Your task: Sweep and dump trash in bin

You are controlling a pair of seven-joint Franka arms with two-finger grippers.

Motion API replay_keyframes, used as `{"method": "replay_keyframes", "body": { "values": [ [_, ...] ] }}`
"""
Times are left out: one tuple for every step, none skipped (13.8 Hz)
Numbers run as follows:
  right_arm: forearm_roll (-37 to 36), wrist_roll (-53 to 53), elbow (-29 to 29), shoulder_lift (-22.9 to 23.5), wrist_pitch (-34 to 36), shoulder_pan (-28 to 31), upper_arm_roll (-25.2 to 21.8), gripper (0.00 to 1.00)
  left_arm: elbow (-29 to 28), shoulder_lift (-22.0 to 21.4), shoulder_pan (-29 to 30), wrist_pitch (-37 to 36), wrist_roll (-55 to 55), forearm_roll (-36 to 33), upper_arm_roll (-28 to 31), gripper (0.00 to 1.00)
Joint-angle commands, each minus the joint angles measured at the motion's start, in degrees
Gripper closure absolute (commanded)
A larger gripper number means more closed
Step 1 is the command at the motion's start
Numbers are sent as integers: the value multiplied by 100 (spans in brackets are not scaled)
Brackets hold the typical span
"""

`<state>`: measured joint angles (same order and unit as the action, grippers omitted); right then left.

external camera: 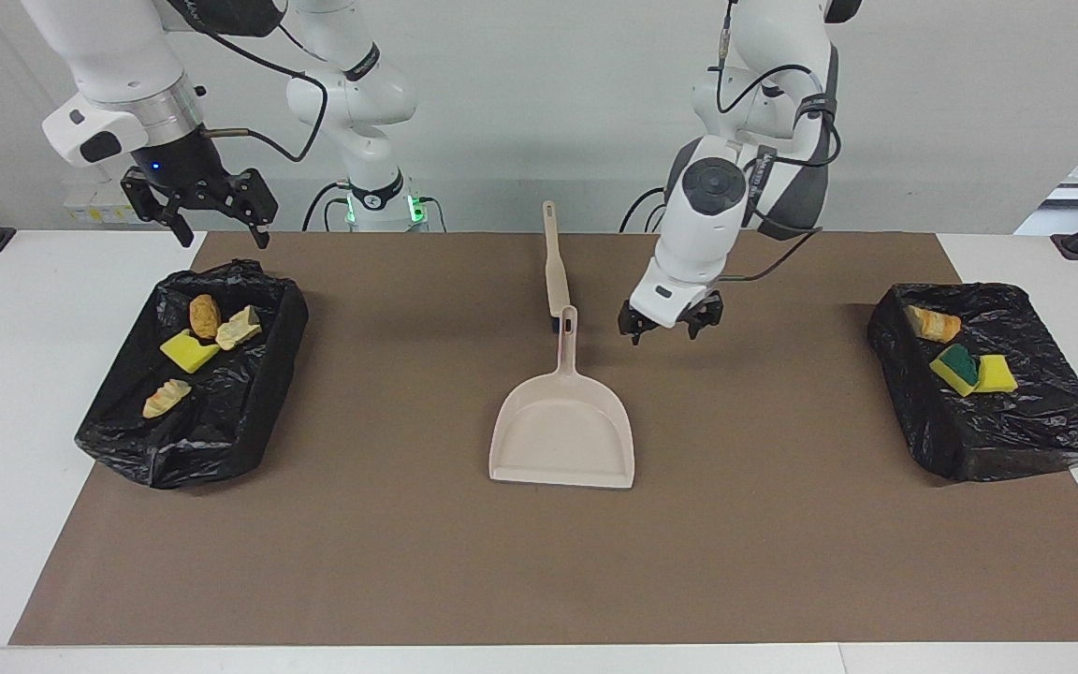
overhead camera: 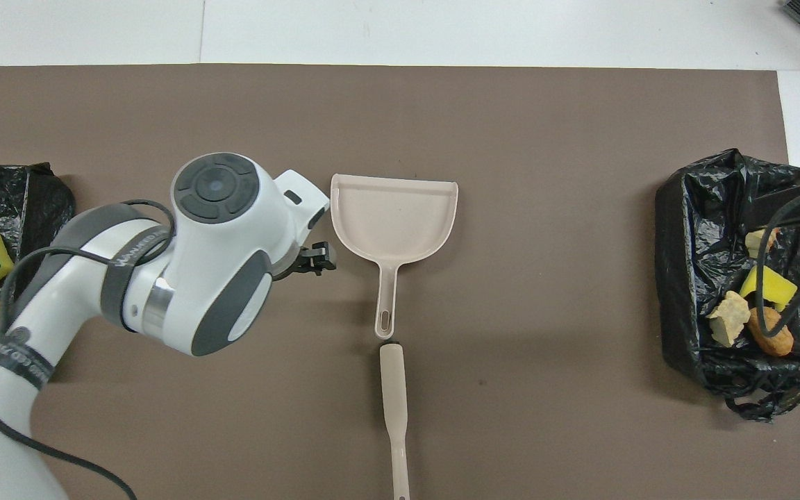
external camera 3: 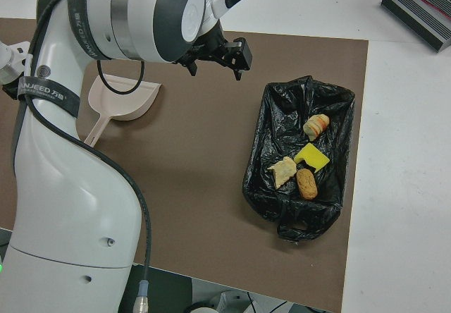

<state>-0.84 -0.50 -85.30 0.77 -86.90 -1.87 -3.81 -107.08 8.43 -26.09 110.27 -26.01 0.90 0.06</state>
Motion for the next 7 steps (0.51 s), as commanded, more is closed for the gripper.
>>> {"method": "replay_keyframes", "body": {
  "values": [
    [5, 94, -91, -51, -64, 72, 91, 0, -909, -964, 594, 21, 980, -73, -59, 0],
    [5, 94, -92, -59, -64, 64, 82, 0, -1085, -1201, 805, 13, 1306, -73, -59, 0],
    [5, 94, -100, -68, -64, 55, 82, 0, -1226, -1387, 999, -14, 1518, -73, -59, 0],
    [5, 103, -118, -77, -46, 55, 82, 0, -1254, -1519, 1158, -57, 1781, -73, -59, 0],
    [5, 111, -118, -77, -46, 37, 91, 0, -1193, -1607, 1333, -119, 2036, -73, -59, 0],
    [5, 103, -118, -86, -46, 37, 91, 0, -1027, -1626, 1439, -259, 2274, -73, -50, 0],
    [13, 103, -127, -95, -29, 37, 91, 0, -782, -1608, 1536, -451, 2476, -81, -50, 0]
  ]
}}
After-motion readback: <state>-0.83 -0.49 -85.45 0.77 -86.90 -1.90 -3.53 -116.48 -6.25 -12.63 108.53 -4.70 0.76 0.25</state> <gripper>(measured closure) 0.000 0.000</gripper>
